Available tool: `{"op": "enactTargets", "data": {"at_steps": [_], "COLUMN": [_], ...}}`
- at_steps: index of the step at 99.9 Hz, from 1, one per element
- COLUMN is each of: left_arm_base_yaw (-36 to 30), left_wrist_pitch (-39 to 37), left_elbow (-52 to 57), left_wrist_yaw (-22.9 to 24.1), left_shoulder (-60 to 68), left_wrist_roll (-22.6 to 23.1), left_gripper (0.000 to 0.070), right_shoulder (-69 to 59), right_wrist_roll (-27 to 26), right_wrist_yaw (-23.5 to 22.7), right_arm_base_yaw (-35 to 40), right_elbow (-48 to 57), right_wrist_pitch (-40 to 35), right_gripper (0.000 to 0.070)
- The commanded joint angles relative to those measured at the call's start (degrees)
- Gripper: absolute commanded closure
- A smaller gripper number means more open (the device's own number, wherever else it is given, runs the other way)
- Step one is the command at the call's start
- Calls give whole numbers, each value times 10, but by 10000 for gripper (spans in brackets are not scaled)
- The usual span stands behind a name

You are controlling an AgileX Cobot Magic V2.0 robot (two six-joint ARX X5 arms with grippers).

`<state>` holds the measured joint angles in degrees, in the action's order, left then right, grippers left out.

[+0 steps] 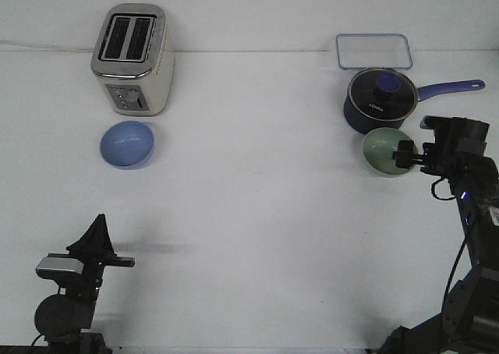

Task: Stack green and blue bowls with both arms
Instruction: 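Grip the rim of the pale green bowl with the right gripper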

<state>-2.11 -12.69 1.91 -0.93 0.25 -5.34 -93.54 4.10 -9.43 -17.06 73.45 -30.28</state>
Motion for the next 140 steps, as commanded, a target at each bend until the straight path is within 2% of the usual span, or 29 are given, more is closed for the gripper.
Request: {"op": "enactTargets", "data": {"at_steps": [1, 87, 93, 114, 140], "left_arm_base_yaw": [1, 1, 1, 1, 1], "left_wrist_pitch": [-6, -6, -6, -6, -6], "left_elbow": [-11, -11, -11, -11, -11], "left_wrist_yaw": [1, 1, 1, 1, 1], "left_shoulder": [-1, -1, -1, -1, -1], "left_wrist_roll": [-1, -1, -1, -1, -1], "left_gripper": [690, 690, 690, 690, 690], "right_shoulder": [-23, -85, -85, -85, -81], "right_wrist_roll": [4, -2, -3, -2, -14], "right_wrist_yaw": [-3, -13, -13, -13, -28], "right_arm_base_yaw": [-3, -3, -3, -3, -11], "right_elbow": [12, 12, 12, 12, 12], "right_wrist_pitch": [7, 0, 0, 0, -4], "right_gripper": [173, 189, 260, 696, 700]}}
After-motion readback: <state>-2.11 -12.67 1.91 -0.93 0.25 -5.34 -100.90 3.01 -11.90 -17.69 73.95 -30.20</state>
